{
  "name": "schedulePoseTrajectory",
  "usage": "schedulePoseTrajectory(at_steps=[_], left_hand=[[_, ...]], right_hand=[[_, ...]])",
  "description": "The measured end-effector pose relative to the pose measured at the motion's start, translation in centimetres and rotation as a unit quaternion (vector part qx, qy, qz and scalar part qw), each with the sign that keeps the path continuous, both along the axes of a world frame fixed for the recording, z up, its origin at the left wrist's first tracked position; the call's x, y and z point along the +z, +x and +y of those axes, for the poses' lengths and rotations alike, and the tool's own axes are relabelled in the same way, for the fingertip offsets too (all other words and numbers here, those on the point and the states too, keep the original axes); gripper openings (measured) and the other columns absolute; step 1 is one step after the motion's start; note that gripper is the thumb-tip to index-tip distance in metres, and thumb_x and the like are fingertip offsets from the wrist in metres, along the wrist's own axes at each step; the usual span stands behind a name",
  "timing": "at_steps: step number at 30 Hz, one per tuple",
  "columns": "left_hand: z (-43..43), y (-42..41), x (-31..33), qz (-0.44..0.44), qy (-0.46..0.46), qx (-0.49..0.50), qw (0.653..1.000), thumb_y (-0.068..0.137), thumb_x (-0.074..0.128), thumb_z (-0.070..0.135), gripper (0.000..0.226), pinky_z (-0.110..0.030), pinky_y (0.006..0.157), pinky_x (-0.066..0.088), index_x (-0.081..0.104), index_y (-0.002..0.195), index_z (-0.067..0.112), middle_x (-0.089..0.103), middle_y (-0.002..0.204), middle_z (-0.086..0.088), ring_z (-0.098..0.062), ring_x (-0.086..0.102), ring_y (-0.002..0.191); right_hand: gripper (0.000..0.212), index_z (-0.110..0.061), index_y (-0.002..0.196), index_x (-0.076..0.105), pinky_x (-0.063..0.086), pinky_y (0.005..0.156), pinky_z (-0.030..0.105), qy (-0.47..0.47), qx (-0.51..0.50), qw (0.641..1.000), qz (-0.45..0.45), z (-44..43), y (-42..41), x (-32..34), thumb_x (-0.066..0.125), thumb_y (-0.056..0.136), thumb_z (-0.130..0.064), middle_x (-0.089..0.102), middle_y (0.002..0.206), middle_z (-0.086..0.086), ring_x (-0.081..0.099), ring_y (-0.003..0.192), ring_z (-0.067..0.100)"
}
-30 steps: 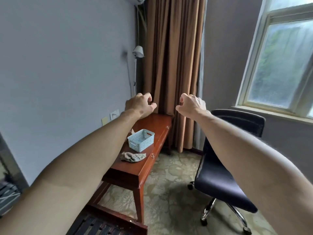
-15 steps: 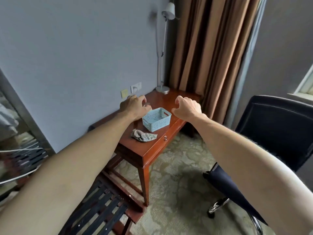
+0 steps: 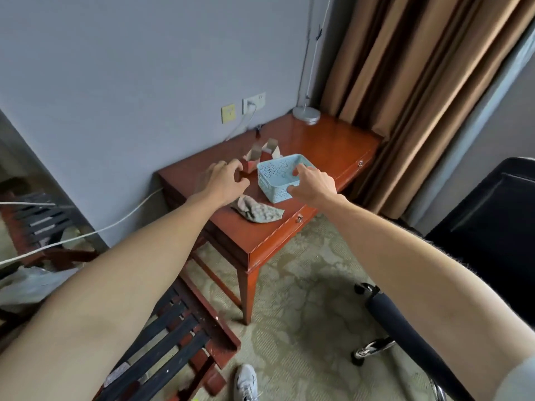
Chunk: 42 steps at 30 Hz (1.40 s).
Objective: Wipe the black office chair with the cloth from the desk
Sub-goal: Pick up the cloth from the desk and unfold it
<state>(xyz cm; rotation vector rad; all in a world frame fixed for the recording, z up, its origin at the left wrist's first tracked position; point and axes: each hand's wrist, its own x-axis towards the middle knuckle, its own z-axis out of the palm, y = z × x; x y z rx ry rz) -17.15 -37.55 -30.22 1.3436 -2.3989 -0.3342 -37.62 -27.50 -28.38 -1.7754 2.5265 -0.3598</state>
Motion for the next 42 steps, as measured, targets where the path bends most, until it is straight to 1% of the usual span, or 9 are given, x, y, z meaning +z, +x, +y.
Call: schedulePoseTrajectory(at_steps=[2,5,8,15,21,24,30,38,42], left_hand=[[-2.4,-0.4,-1.3,-0.019,-0.005,0.009,1.000,0.087,0.049,0.050,0.033,-0.039,0.086,0.042,0.053,0.115,0.033,0.059,0.113,-0.004,-0.027,0.053,0.109],[-5.3,-1.0,-3.4,-0.033,-0.005,0.016,0.999,0.089,0.048,0.052,0.035,-0.036,0.078,0.037,0.053,0.118,0.034,0.059,0.115,-0.001,-0.024,0.054,0.108],[-7.2,-1.3,-5.6,-0.041,0.020,0.019,0.999,0.090,0.048,0.051,0.034,-0.037,0.081,0.039,0.052,0.119,0.034,0.058,0.117,-0.001,-0.024,0.053,0.110],[-11.4,-1.4,-10.8,-0.076,0.065,0.007,0.995,0.091,0.048,0.049,0.035,-0.041,0.083,0.043,0.050,0.121,0.032,0.057,0.118,-0.003,-0.026,0.051,0.112],[-13.2,-2.8,-15.2,-0.092,0.092,0.007,0.992,0.089,0.047,0.052,0.037,-0.036,0.074,0.037,0.050,0.121,0.032,0.057,0.115,-0.002,-0.025,0.051,0.110],[-14.0,-3.9,-16.6,-0.090,0.111,0.007,0.990,0.088,0.047,0.054,0.037,-0.037,0.075,0.039,0.050,0.119,0.034,0.057,0.113,-0.001,-0.025,0.051,0.109],[-15.3,-5.6,-18.7,-0.097,0.122,-0.005,0.988,0.087,0.050,0.052,0.040,-0.038,0.079,0.042,0.050,0.123,0.033,0.057,0.115,0.000,-0.024,0.050,0.111],[-16.9,-6.6,-20.6,-0.115,0.147,0.002,0.982,0.084,0.054,0.049,0.048,-0.039,0.082,0.044,0.048,0.129,0.034,0.056,0.122,-0.001,-0.024,0.048,0.115],[-17.3,-7.4,-21.2,-0.135,0.159,-0.004,0.978,0.085,0.055,0.056,0.055,-0.037,0.082,0.042,0.046,0.135,0.035,0.058,0.126,0.001,-0.023,0.046,0.120]], right_hand=[[0.041,-0.018,0.120,0.051,0.042,0.064,0.032,0.014,0.016,1.000,-0.002,-2.7,0.3,-1.4,0.060,0.081,-0.030,0.064,0.109,0.006,0.061,0.084,0.027],[0.039,-0.017,0.117,0.050,0.037,0.059,0.030,0.028,0.033,0.999,-0.010,-6.0,0.6,-4.0,0.059,0.081,-0.030,0.064,0.103,0.005,0.057,0.076,0.024],[0.039,-0.016,0.117,0.050,0.040,0.065,0.032,0.057,0.038,0.997,-0.024,-8.0,0.5,-6.6,0.057,0.082,-0.031,0.063,0.104,0.006,0.059,0.081,0.027],[0.046,-0.019,0.125,0.049,0.045,0.075,0.036,0.097,0.028,0.993,-0.066,-11.7,0.0,-11.9,0.058,0.081,-0.031,0.062,0.118,0.006,0.061,0.098,0.031],[0.044,-0.018,0.126,0.047,0.043,0.072,0.036,0.161,0.017,0.983,-0.092,-13.7,-0.8,-16.4,0.055,0.084,-0.028,0.059,0.117,0.010,0.060,0.096,0.034],[0.044,-0.018,0.126,0.046,0.038,0.070,0.036,0.172,0.013,0.979,-0.105,-14.4,-1.2,-18.4,0.055,0.083,-0.027,0.057,0.117,0.010,0.059,0.095,0.033],[0.046,-0.019,0.129,0.045,0.042,0.070,0.035,0.184,0.006,0.976,-0.112,-15.8,-2.8,-21.4,0.055,0.087,-0.032,0.055,0.123,0.009,0.061,0.095,0.032],[0.043,-0.024,0.130,0.048,0.041,0.070,0.035,0.223,0.020,0.968,-0.113,-17.7,-3.3,-24.3,0.050,0.089,-0.035,0.051,0.124,0.011,0.061,0.096,0.035],[0.043,-0.025,0.133,0.044,0.041,0.067,0.035,0.243,0.027,0.965,-0.093,-17.8,-3.3,-25.3,0.050,0.093,-0.038,0.049,0.124,0.013,0.062,0.094,0.035]])
